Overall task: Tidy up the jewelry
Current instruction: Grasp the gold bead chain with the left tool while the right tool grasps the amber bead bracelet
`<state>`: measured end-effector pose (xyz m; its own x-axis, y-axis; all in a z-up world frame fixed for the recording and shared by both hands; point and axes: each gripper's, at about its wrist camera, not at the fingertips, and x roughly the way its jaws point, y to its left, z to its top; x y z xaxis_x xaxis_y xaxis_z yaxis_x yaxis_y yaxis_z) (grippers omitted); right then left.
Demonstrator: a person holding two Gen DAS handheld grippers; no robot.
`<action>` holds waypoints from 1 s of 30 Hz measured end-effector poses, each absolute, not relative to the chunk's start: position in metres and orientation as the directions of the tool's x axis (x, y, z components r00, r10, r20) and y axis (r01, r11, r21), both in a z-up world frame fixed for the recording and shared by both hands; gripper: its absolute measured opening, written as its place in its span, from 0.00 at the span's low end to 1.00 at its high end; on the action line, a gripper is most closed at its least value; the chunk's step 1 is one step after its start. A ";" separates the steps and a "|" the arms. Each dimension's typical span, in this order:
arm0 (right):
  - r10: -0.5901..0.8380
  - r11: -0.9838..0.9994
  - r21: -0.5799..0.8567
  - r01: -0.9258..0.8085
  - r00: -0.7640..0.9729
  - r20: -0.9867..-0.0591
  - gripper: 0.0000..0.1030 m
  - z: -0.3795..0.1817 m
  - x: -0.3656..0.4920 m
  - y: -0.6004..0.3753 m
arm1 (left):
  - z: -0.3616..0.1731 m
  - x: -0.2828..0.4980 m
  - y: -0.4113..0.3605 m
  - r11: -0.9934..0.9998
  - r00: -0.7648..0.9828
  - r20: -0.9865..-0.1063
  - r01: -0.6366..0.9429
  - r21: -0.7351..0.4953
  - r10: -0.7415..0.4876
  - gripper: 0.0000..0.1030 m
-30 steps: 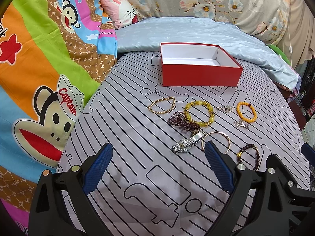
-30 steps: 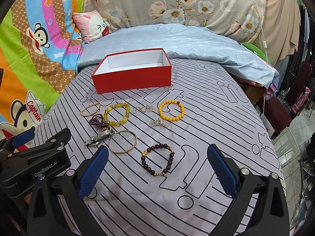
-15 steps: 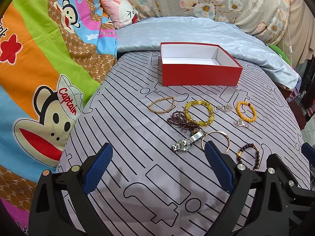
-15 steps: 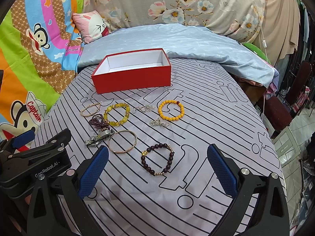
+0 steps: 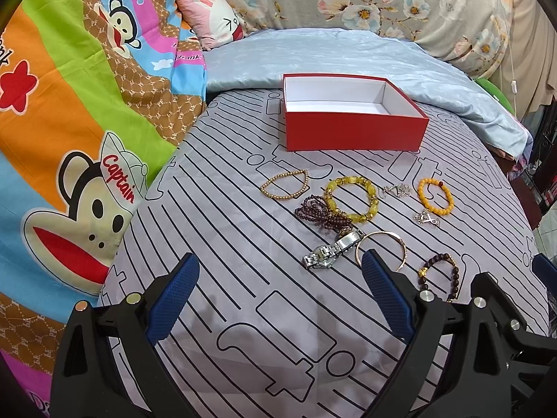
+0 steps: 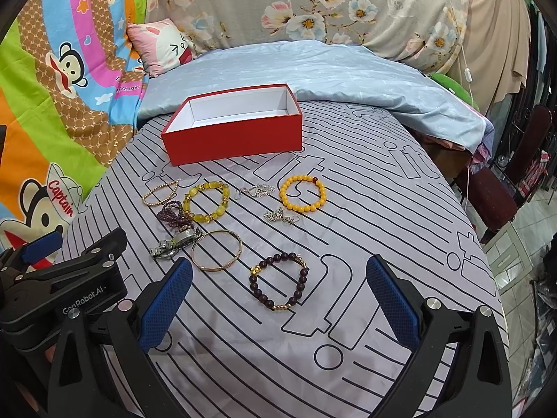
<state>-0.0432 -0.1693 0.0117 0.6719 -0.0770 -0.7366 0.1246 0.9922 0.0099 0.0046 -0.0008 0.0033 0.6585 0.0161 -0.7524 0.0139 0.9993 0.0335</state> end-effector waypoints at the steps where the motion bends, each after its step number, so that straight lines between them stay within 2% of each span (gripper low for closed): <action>1: -0.075 0.992 0.013 0.125 0.671 -0.738 0.95 0.011 -0.042 -0.169 | 0.003 0.005 -0.001 0.999 0.657 -0.754 0.014 0.032 0.015 0.89; 18: -0.061 0.990 0.035 0.136 0.645 -0.762 0.95 -0.002 -0.024 -0.186 | -0.011 0.025 -0.006 1.000 0.623 -0.782 0.029 0.007 -0.012 0.89; 27: -0.087 0.978 0.054 0.202 0.629 -0.772 0.95 -0.010 0.001 -0.218 | -0.017 0.063 0.015 0.999 0.622 -0.783 -0.046 -0.012 0.019 0.89; 30: -0.094 0.975 0.056 0.217 0.623 -0.777 0.90 -0.012 0.009 -0.227 | -0.024 0.080 0.027 0.996 0.606 -0.795 -0.083 -0.028 0.028 0.89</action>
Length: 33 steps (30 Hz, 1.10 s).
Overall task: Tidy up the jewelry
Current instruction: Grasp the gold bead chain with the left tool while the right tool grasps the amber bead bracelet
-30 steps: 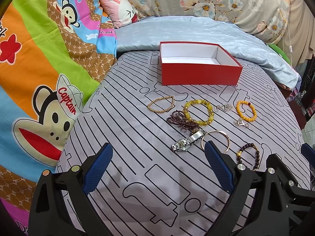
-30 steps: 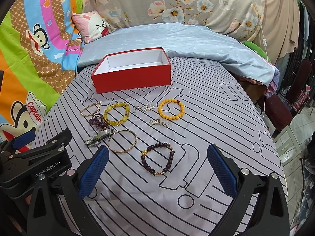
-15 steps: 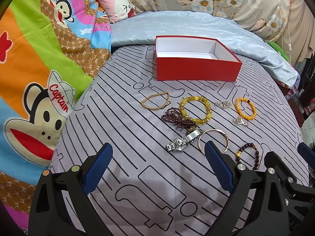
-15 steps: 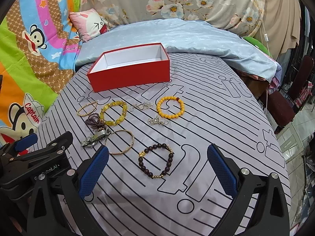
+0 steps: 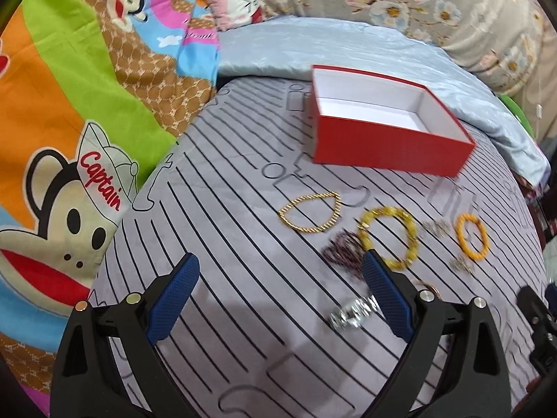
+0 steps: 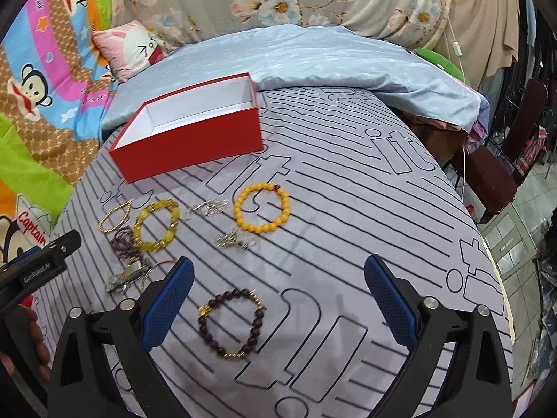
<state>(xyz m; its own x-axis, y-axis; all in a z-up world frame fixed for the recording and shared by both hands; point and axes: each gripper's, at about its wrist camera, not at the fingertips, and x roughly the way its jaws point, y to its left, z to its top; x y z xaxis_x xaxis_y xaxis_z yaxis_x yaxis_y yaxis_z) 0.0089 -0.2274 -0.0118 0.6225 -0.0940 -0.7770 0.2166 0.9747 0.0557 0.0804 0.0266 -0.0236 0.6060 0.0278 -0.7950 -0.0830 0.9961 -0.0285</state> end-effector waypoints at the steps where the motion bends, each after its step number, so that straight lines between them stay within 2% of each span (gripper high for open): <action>1: -0.093 0.974 0.057 0.218 0.619 -0.780 0.88 -0.013 0.012 -0.230 | -0.025 0.085 0.030 0.995 0.602 -0.798 -0.093 -0.034 0.029 0.89; 7: -0.083 0.976 0.058 0.211 0.602 -0.794 0.82 -0.019 0.026 -0.233 | -0.039 0.114 0.042 0.992 0.588 -0.807 -0.123 -0.023 0.054 0.85; 12: -0.076 0.979 0.053 0.198 0.590 -0.804 0.80 -0.026 0.038 -0.231 | -0.056 0.141 0.045 0.991 0.547 -0.837 -0.126 -0.047 0.030 0.69; 18: -0.061 0.981 0.057 0.185 0.574 -0.817 0.68 -0.034 0.060 -0.232 | -0.070 0.154 0.039 0.993 0.517 -0.856 -0.106 -0.054 0.008 0.59; 25: -0.051 0.982 0.062 0.180 0.558 -0.828 0.59 -0.046 0.087 -0.233 | -0.073 0.155 0.033 0.996 0.517 -0.856 -0.072 -0.048 -0.004 0.48; 28: -0.051 0.982 0.058 0.181 0.546 -0.836 0.53 -0.053 0.097 -0.235 | -0.072 0.155 0.029 0.997 0.520 -0.854 -0.053 -0.051 -0.016 0.38; 33: -0.047 0.980 0.063 0.189 0.529 -0.847 0.38 -0.061 0.107 -0.239 | -0.071 0.157 0.026 0.996 0.517 -0.854 -0.021 -0.086 -0.063 0.15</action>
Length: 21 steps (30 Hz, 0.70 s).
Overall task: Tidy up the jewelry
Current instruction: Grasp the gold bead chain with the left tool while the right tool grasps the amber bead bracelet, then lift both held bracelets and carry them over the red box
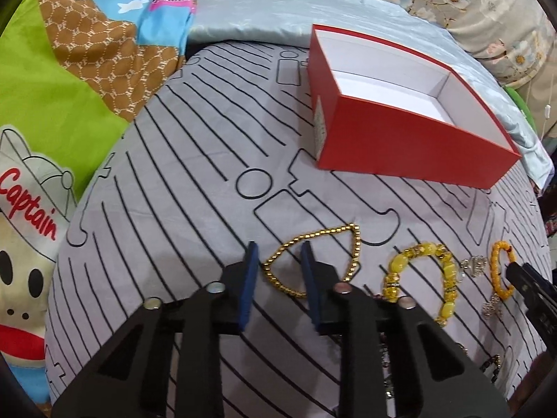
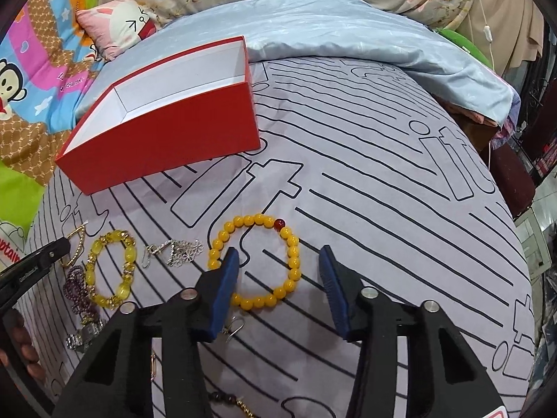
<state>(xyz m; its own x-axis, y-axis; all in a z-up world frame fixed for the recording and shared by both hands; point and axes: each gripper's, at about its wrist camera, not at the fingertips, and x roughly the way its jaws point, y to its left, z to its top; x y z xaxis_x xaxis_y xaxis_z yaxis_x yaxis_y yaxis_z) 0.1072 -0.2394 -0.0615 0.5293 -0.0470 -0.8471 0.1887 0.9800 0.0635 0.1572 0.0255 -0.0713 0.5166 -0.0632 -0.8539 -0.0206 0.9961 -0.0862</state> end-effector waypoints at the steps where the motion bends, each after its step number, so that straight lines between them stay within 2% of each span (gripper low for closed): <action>1: -0.048 0.980 0.062 0.189 0.527 -0.849 0.36 -0.063 0.109 -0.240 | -0.071 0.158 0.024 0.996 0.514 -0.855 -0.012 -0.094 -0.074 0.13; 8: -0.054 0.983 0.049 0.179 0.529 -0.847 0.25 -0.066 0.117 -0.241 | -0.071 0.159 0.020 0.993 0.507 -0.856 0.000 -0.121 -0.104 0.06; 13: -0.046 0.984 0.054 0.171 0.530 -0.847 0.07 -0.067 0.117 -0.241 | -0.071 0.159 0.020 0.989 0.497 -0.858 0.004 -0.150 -0.132 0.03; 21: -0.024 0.982 0.080 0.170 0.535 -0.845 0.06 -0.064 0.111 -0.240 | -0.064 0.152 0.019 0.986 0.498 -0.854 0.016 -0.169 -0.154 0.02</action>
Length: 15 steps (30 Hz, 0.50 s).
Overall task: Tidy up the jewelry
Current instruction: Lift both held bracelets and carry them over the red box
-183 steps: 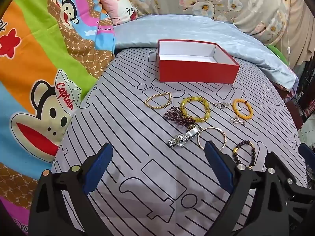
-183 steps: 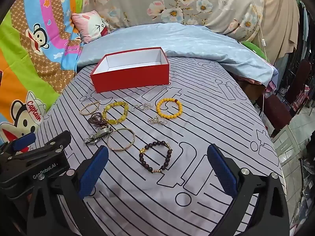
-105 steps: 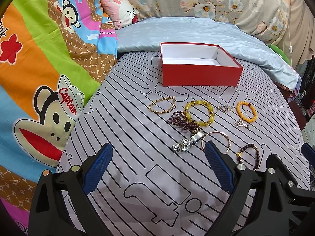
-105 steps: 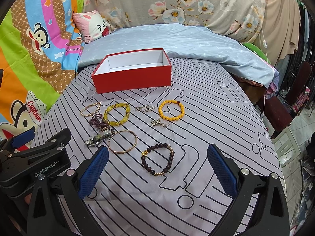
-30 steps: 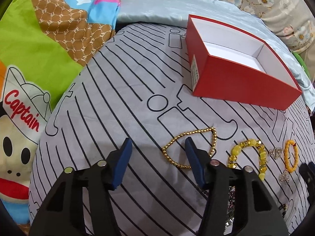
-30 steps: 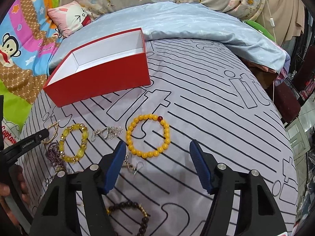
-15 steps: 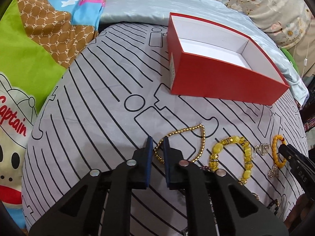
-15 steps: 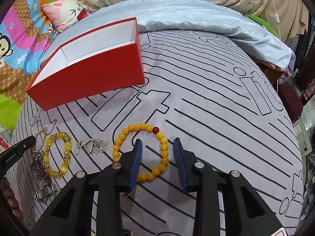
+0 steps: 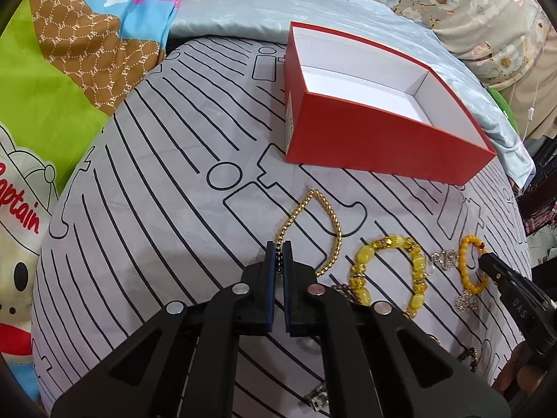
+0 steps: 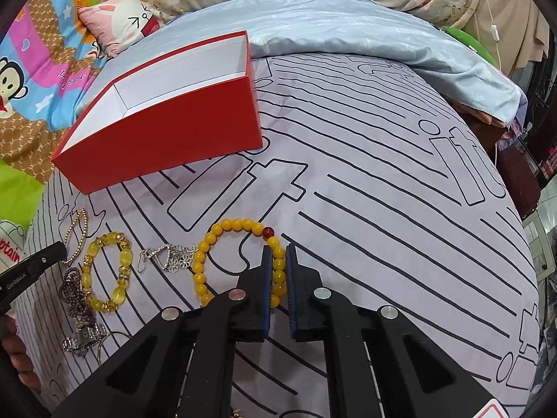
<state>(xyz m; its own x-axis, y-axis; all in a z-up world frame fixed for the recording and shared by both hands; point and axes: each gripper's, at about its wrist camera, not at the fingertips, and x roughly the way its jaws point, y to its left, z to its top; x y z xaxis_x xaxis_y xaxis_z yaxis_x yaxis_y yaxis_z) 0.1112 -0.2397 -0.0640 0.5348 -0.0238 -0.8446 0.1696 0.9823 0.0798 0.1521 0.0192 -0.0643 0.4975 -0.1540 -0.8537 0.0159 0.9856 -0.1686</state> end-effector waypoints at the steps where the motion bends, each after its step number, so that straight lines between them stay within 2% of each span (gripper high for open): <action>1: -0.022 0.982 0.083 0.170 0.538 -0.843 0.06 -0.063 0.110 -0.240 | -0.062 0.151 0.019 0.985 0.500 -0.852 0.019 -0.170 -0.156 0.02; 15: 0.011 0.982 0.123 0.140 0.616 -0.788 0.06 -0.016 0.085 -0.238 | -0.014 0.127 0.010 0.974 0.559 -0.799 0.084 -0.212 -0.222 0.02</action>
